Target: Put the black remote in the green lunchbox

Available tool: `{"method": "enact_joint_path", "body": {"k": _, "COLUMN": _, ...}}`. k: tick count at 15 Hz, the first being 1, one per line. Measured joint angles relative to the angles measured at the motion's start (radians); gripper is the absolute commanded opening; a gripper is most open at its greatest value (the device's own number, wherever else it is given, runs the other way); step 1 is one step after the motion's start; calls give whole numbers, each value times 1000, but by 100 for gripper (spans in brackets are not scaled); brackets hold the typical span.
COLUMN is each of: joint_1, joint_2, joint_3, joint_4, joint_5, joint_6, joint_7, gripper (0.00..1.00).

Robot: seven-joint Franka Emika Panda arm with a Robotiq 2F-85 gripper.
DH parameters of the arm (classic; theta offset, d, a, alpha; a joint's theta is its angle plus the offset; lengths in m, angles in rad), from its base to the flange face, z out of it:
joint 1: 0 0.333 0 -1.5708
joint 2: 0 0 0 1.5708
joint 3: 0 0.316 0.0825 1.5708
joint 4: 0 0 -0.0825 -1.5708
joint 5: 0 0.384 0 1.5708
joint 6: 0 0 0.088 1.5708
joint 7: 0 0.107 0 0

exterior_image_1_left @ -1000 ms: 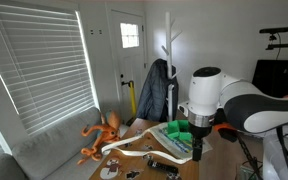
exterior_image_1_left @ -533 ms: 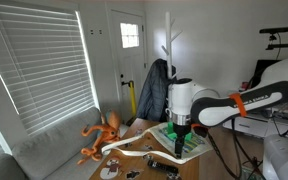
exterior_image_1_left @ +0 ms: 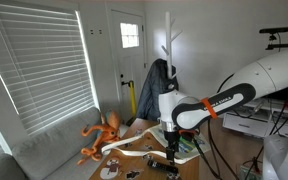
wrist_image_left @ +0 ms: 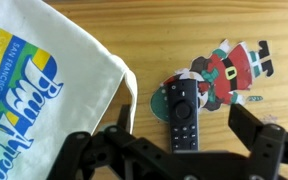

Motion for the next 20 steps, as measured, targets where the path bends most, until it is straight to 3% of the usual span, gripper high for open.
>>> {"method": "enact_joint_path", "body": {"k": 10, "joint_1": 5, "joint_2": 2, "joint_3": 24, "joint_4": -1, "joint_5": -14, "joint_6": 30, "joint_7": -10, "gripper": 100}}
{"method": "enact_joint_path", "body": {"k": 17, "joint_1": 7, "joint_2": 47, "joint_3": 81, "joint_4": -2, "joint_5": -149, "joint_6": 106, "joint_7": 31, "gripper": 100}}
{"method": "enact_joint_path", "body": {"k": 20, "joint_1": 11, "joint_2": 75, "joint_3": 89, "joint_4": -12, "joint_5": -152, "joint_6": 175, "joint_7": 50, "gripper": 100}}
